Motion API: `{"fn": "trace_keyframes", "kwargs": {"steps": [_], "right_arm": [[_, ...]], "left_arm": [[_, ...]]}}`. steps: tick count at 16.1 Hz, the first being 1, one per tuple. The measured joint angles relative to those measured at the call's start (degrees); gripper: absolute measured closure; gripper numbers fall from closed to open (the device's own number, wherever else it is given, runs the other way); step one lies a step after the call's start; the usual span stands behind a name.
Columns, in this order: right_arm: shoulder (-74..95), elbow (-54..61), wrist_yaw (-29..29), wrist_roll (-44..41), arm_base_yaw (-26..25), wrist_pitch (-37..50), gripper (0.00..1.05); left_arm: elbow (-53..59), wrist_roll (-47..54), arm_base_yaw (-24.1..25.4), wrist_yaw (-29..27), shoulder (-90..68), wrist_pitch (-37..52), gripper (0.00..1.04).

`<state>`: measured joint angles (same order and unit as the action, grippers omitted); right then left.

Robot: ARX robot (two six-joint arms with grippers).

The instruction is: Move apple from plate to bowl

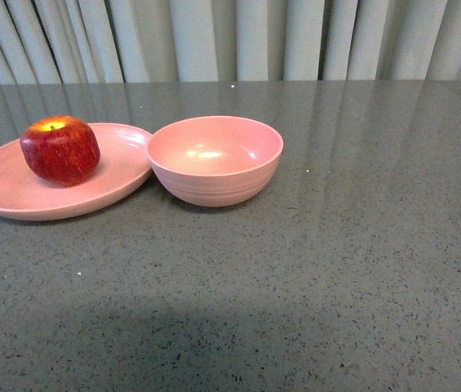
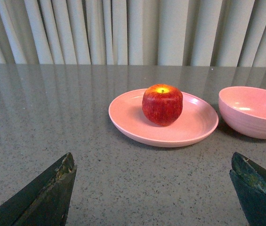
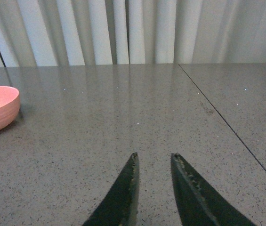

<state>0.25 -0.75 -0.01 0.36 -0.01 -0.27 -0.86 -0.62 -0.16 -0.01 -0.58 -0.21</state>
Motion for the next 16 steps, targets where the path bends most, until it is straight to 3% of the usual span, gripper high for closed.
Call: {"fn": "trace_keyframes", "kwargs": {"steps": [1, 2, 6, 16], "right_arm": [[0.0, 0.0, 0.0, 0.0, 0.0, 0.0, 0.7], [0.0, 0.0, 0.0, 0.0, 0.0, 0.0, 0.5], [0.0, 0.0, 0.0, 0.0, 0.0, 0.0, 0.05], [0.0, 0.0, 0.0, 0.0, 0.0, 0.0, 0.07]], "left_arm": [[0.0, 0.0, 0.0, 0.0, 0.0, 0.0, 0.07], [0.0, 0.0, 0.0, 0.0, 0.0, 0.0, 0.07], [0.0, 0.0, 0.0, 0.0, 0.0, 0.0, 0.07], [0.0, 0.0, 0.0, 0.0, 0.0, 0.0, 0.07]]}}
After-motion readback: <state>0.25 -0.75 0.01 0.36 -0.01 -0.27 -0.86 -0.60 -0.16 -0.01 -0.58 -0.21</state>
